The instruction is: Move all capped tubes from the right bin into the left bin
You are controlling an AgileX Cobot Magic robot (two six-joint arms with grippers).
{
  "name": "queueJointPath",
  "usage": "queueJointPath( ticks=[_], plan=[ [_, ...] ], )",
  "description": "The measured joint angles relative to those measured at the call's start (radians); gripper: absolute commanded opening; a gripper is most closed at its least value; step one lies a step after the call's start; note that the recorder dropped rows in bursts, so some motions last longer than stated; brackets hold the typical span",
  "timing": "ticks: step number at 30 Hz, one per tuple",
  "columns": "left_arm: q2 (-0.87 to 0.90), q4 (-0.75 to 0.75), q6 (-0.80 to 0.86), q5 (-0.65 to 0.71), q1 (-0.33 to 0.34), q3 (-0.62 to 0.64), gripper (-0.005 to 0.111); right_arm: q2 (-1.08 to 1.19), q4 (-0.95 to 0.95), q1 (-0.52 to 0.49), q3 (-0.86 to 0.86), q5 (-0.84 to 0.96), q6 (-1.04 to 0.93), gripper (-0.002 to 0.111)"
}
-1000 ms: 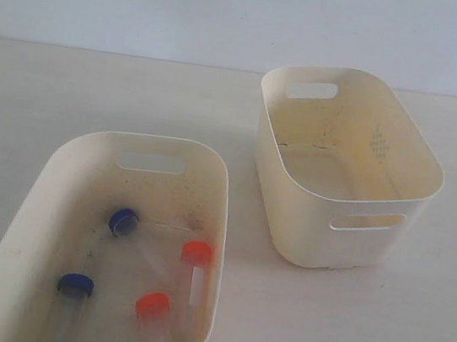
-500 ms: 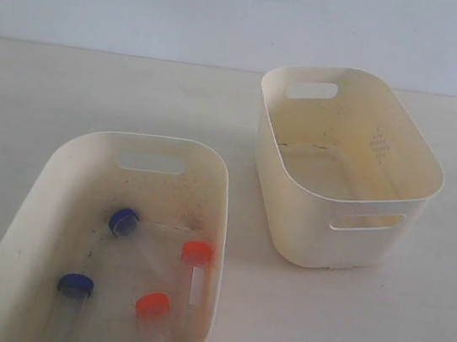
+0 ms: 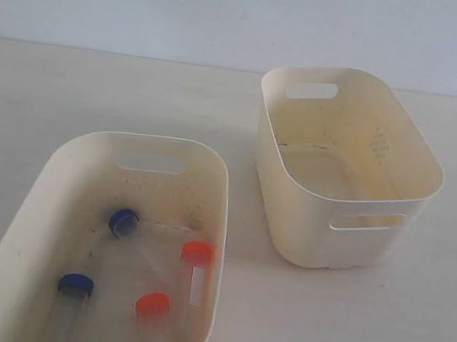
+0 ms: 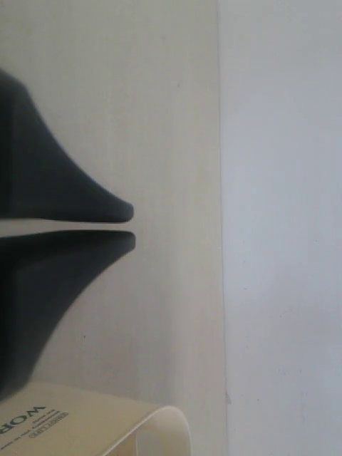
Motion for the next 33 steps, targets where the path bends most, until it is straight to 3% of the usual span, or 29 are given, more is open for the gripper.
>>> queueJointPath(
  ticks=[33],
  plan=[
    [0.000, 0.000, 0.000, 0.000, 0.000, 0.000, 0.004, 0.000, 0.000, -0.002, 0.000, 0.000, -0.015, 0.000]
  ],
)
